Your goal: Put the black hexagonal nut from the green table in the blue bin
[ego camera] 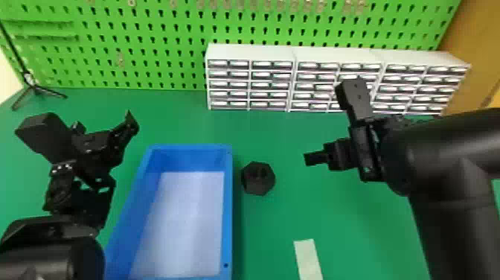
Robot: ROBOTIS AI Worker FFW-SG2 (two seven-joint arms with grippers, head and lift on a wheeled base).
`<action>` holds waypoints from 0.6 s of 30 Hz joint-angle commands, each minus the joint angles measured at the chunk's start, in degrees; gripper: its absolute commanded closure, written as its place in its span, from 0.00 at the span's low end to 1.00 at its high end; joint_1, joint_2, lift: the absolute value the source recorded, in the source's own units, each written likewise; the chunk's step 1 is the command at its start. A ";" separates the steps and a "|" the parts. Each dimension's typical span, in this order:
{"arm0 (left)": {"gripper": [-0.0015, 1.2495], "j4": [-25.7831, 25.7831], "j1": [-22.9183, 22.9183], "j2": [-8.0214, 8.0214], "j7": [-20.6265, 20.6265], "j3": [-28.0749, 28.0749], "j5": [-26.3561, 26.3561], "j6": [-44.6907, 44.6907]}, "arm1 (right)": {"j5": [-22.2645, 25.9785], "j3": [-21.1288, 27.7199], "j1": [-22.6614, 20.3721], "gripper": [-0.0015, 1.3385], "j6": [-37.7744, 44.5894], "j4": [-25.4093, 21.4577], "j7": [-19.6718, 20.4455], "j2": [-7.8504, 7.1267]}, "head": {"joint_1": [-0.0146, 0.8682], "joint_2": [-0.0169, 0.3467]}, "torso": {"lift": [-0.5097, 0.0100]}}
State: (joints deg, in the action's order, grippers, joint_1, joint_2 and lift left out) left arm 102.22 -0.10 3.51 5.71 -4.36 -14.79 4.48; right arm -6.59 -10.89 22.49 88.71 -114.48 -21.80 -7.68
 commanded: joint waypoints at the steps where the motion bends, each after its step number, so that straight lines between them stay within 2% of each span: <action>1: 0.10 0.00 0.10 0.00 0.00 0.14 0.02 0.00 | 0.08 -1.06 0.28 0.35 0.06 0.14 0.00 0.13 | 0.80 0.07 | 0.79; 18: 0.10 0.00 0.10 0.00 0.00 0.14 0.02 0.00 | 0.79 -2.29 0.72 0.35 0.06 0.67 0.00 0.30 | 0.80 0.07 | 0.79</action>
State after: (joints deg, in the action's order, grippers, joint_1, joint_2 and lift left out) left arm 102.22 0.00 3.51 5.71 -4.22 -14.76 4.48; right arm -5.97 -13.15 23.20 88.77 -113.85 -21.79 -7.34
